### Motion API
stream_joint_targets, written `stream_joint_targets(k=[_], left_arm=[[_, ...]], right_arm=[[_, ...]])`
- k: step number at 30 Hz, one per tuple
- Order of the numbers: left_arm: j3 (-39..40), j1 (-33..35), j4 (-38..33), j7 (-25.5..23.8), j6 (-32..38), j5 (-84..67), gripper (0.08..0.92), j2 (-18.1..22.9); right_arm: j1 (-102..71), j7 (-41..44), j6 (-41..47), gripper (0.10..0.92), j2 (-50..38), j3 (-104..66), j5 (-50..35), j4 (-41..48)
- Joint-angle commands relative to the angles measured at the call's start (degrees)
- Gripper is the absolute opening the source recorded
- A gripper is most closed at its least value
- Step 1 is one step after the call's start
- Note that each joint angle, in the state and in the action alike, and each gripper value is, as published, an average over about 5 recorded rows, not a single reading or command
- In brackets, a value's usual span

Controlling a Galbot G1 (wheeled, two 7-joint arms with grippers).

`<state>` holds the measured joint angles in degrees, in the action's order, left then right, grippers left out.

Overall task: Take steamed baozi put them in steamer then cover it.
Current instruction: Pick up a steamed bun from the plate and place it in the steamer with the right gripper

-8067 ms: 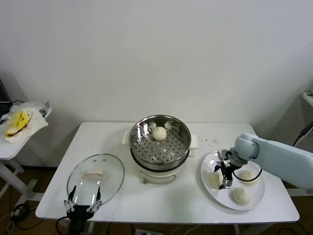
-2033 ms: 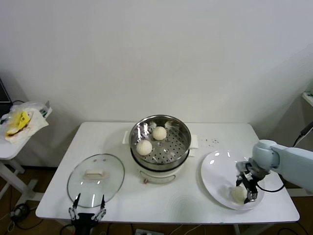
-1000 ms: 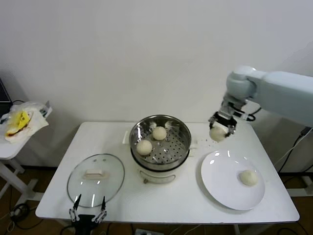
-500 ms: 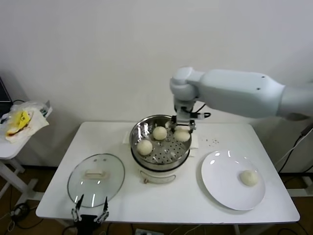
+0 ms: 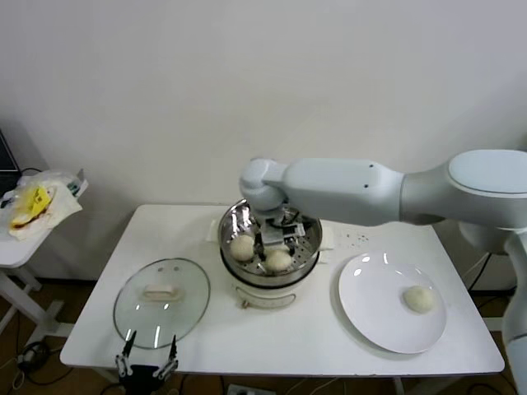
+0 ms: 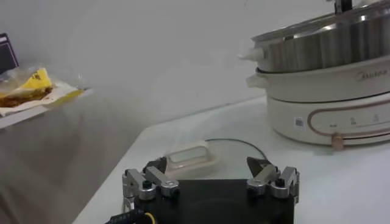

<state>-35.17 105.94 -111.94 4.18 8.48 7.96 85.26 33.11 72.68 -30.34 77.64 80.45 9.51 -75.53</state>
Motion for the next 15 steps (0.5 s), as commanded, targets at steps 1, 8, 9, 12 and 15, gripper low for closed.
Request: stream_joint_targets(k=[1, 8, 9, 12, 15], left_arm=[[0.2, 0.21, 0.52, 0.19, 0.11, -0.3, 0.823, 0.32], [-0.12, 0.58, 0.8, 0.33, 0.42, -0.34, 0.823, 0.15], [-0.14, 0.56, 0.81, 0.34, 0.42, -0.35, 0.823, 0.15], [-0.11, 0.5, 0.81, 0.36, 0.37, -0.3, 0.823, 0.28], [0.02, 0.55, 0.65, 0.36, 0.3, -0.18, 0.823, 0.4]], right_arm=[[-2.52, 0.29, -0.96, 0.687, 2.35, 0.06, 1.2, 0.26], [-1.75, 0.45, -0.34, 0.722, 1.08, -0.03, 1.24, -0.32], [-1.61, 0.49, -0.32, 0.743, 0.94, -0.13, 1.34, -0.27], [-1.34, 0.49, -0.31, 0.799, 0.36, -0.55, 1.95, -0.17], [-0.49, -0.2, -0.44, 0.819, -0.45, -0.98, 2.76, -0.08]])
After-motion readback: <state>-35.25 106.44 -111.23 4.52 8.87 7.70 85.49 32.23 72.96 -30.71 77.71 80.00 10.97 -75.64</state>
